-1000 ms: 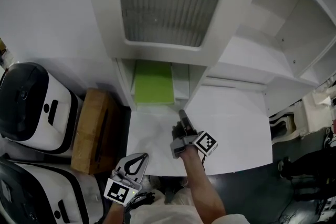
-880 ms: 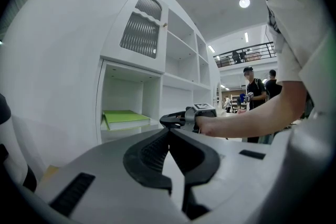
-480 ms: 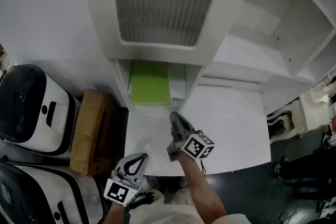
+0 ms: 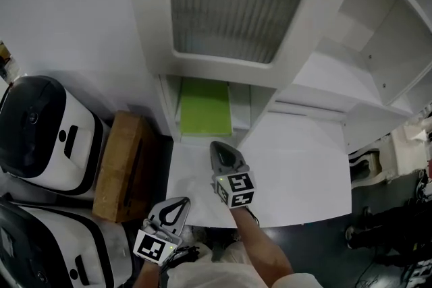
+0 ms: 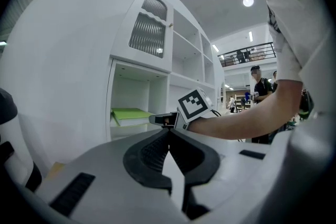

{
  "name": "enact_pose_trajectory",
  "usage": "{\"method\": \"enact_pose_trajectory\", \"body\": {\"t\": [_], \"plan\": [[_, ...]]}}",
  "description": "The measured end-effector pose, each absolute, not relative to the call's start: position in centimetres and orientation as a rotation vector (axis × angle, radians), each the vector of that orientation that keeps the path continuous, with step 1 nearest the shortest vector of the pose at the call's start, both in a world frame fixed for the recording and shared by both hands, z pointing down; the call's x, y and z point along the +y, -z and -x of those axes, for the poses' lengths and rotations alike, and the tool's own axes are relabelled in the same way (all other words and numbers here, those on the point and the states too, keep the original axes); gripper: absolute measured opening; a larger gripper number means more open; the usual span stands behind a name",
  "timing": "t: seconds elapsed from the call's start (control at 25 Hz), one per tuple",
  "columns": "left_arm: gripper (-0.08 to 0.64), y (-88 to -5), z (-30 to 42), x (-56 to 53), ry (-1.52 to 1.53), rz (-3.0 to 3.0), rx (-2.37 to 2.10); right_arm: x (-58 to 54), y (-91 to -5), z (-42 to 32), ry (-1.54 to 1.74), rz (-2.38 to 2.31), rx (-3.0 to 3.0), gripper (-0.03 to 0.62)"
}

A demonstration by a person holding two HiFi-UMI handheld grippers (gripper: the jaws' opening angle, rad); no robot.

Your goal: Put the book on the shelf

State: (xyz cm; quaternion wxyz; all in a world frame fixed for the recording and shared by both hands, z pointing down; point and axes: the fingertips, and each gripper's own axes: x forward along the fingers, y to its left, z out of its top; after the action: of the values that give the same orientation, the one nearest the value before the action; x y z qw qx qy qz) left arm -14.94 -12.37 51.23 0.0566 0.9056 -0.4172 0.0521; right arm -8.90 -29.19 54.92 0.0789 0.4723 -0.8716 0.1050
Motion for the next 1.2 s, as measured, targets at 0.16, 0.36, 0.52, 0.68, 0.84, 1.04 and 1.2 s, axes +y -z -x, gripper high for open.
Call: {"method": "enact_pose_trajectory", "body": {"t": [0.16,0.36,0.52,0.68,0.84,1.04,1.2], "plan": [[0.009,-51.5,16.2,-12.4,-0.166,-2.725,-1.297,-30.4,-55.4,10.1,-0.295,-1.403,-2.596,0.012],[0.009,-51.8,17.4,-12.2,-0.17,-2.7,-1.33,-32.4,-55.8,10.7,-0.275,-1.399,-2.574,0.012],[0.009,-51.9,17.8,-12.0,-0.168,-2.685,-1.345,-33.4,-56.1,10.8,-0.266,-1.396,-2.559,0.012],[0.009,-51.7,18.0,-11.8,-0.162,-2.682,-1.353,-33.2,-56.1,11.0,-0.246,-1.382,-2.556,0.012],[0.009,-51.8,17.8,-11.8,-0.163,-2.681,-1.355,-32.0,-55.5,11.2,-0.205,-1.357,-2.575,0.012],[0.009,-51.2,16.8,-11.8,-0.151,-2.708,-1.342,-28.8,-53.9,11.2,-0.125,-1.302,-2.612,0.012],[0.009,-50.5,15.9,-11.7,-0.133,-2.721,-1.327,-25.4,-52.0,10.4,-0.082,-1.273,-2.656,0.012]]}}
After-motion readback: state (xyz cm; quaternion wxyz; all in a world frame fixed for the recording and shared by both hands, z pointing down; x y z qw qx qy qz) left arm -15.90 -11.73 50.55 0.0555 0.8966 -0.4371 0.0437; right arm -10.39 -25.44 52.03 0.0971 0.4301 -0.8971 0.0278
